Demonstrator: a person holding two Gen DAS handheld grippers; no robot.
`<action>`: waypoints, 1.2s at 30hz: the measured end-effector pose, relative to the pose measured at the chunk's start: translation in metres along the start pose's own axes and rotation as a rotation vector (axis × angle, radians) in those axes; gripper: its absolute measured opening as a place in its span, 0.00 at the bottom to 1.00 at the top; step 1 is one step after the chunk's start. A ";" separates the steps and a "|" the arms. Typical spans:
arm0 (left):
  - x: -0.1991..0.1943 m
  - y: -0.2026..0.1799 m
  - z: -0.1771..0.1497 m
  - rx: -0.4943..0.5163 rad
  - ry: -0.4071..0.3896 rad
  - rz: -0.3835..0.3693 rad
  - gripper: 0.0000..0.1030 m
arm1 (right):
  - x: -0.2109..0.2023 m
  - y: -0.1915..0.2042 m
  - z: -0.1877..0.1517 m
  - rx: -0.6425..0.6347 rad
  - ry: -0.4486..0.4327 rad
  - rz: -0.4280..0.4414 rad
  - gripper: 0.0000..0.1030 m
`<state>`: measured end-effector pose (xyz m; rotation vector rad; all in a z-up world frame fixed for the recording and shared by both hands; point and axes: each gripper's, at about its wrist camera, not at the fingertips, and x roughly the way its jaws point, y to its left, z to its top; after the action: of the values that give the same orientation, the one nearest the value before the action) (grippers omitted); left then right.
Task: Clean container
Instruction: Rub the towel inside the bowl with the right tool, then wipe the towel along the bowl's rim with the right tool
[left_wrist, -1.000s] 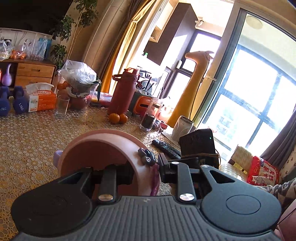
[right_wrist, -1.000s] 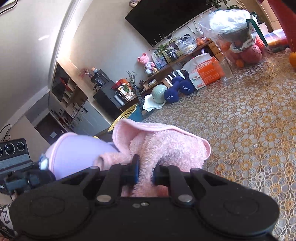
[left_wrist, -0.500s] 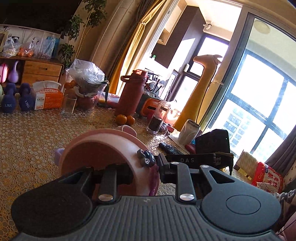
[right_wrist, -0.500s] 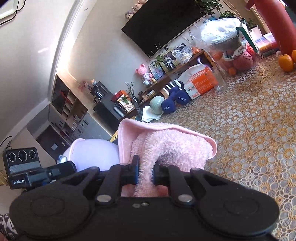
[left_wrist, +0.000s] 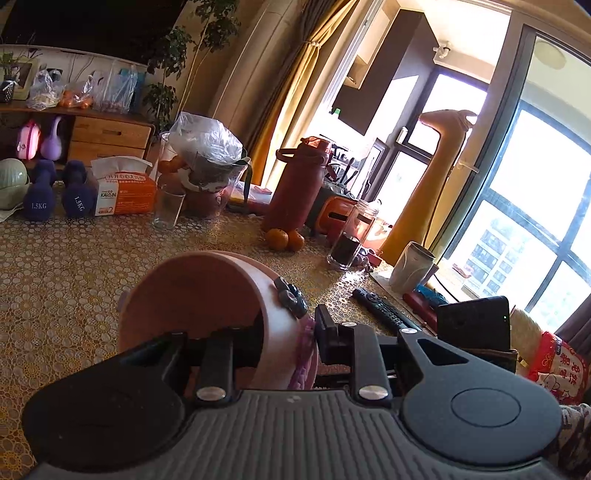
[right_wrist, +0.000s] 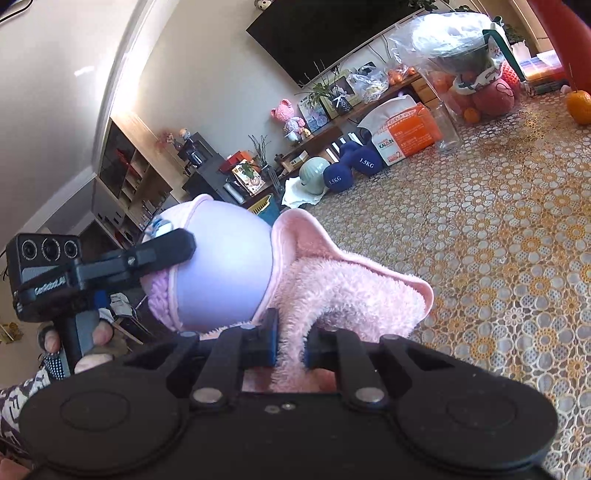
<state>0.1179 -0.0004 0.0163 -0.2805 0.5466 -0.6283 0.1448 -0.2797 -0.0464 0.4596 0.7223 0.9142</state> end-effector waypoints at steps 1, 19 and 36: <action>0.002 0.002 0.000 -0.005 0.003 0.011 0.23 | -0.002 0.001 -0.002 -0.006 0.001 -0.004 0.11; 0.021 0.011 -0.013 -0.080 0.081 0.038 0.20 | 0.007 -0.015 0.005 0.108 -0.096 -0.042 0.11; 0.025 -0.042 -0.054 0.228 0.173 -0.010 0.21 | 0.002 0.026 0.037 -0.184 0.000 -0.044 0.12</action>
<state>0.0848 -0.0531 -0.0208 -0.0142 0.6330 -0.7222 0.1585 -0.2659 -0.0058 0.2802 0.6393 0.9293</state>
